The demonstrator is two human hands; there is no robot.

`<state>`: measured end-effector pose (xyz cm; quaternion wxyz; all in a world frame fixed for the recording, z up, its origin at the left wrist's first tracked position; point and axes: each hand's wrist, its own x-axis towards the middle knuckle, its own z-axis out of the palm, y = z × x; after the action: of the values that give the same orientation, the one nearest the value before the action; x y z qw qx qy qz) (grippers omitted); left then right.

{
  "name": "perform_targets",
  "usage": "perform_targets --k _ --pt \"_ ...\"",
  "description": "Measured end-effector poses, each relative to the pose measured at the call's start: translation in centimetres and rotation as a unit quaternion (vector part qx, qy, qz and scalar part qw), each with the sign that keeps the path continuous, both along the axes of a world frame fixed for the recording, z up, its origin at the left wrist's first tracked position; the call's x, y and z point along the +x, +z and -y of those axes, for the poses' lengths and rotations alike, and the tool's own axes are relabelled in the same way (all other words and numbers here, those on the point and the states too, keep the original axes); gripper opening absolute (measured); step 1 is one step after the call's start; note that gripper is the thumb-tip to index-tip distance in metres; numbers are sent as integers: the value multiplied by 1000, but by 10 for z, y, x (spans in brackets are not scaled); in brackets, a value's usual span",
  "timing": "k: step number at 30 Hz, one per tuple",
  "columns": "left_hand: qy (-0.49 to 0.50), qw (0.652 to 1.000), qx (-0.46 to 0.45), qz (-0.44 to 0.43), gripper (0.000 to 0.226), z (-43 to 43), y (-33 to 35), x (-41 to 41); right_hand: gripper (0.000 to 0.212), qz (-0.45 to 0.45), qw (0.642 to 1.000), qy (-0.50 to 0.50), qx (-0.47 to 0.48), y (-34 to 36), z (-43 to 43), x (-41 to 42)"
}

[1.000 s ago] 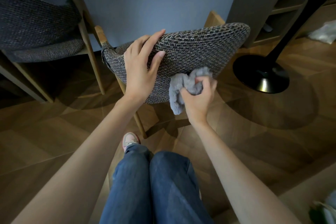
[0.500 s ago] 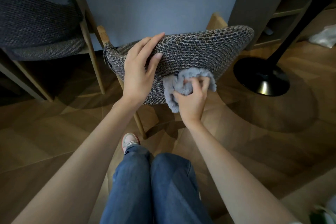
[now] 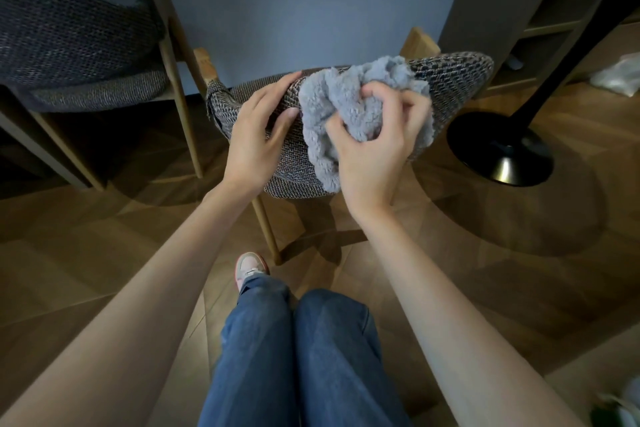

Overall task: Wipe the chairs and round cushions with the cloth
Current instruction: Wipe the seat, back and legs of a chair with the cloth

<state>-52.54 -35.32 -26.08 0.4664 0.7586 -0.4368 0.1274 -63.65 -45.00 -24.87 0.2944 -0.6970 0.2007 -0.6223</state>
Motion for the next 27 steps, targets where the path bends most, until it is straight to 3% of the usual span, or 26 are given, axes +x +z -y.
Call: perform_targets --k 9,14,22,24,27 --pt "-7 1000 14 -18 41 -3 -1 5 34 -171 980 -20 -98 -92 20 4" --pt "-15 999 17 -35 40 -4 -2 8 41 -267 961 4 -71 -116 25 -2" --pt "-23 998 18 -54 40 -10 -6 14 26 -54 996 6 -71 -8 -10 -6" --pt "-27 998 25 -60 39 -13 -5 17 28 -38 998 5 -45 -3 -9 8" --pt "-39 996 33 -73 39 -16 -4 20 30 -98 994 0 -56 -37 -8 13"
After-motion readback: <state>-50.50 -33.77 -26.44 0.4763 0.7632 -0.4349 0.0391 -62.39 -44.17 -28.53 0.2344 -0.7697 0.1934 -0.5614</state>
